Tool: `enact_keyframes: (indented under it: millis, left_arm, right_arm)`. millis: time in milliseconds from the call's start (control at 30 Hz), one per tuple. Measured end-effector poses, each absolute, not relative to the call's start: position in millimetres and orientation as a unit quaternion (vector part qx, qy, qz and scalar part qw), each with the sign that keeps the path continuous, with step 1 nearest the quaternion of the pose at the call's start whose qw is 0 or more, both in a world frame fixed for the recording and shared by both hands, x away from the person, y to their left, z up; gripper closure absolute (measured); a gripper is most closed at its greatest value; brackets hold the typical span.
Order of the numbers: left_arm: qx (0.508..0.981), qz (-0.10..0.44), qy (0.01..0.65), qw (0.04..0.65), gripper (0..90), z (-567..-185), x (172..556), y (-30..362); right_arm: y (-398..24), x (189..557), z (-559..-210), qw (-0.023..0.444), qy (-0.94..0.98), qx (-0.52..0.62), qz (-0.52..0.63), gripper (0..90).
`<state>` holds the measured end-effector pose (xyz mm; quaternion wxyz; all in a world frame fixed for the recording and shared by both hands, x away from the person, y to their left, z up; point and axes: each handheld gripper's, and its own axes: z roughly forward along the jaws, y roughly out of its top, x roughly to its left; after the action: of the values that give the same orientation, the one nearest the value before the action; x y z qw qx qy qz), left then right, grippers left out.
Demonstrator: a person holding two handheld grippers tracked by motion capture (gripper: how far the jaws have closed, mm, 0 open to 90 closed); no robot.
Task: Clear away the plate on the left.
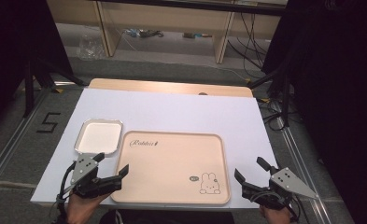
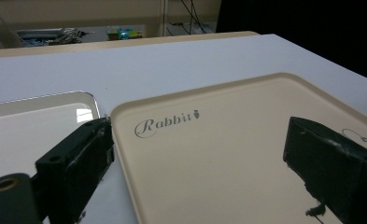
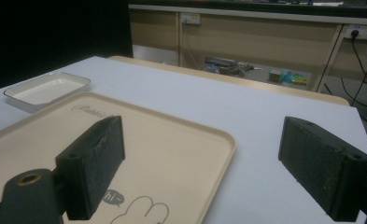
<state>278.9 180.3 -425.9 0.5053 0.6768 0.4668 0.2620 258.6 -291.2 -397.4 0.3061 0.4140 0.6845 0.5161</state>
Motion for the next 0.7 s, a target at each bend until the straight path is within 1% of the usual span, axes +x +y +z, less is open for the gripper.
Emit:
enact_keyframes:
  millis: [700]
  left_arm:
    - [0.671, 0.256, 0.489, 0.495, 8.1, -427.4, 285.9, 186.7]
  right_arm:
    - [-290.9, 258.7, -397.4, 0.303, 0.686, 0.414, 0.516, 15.2]
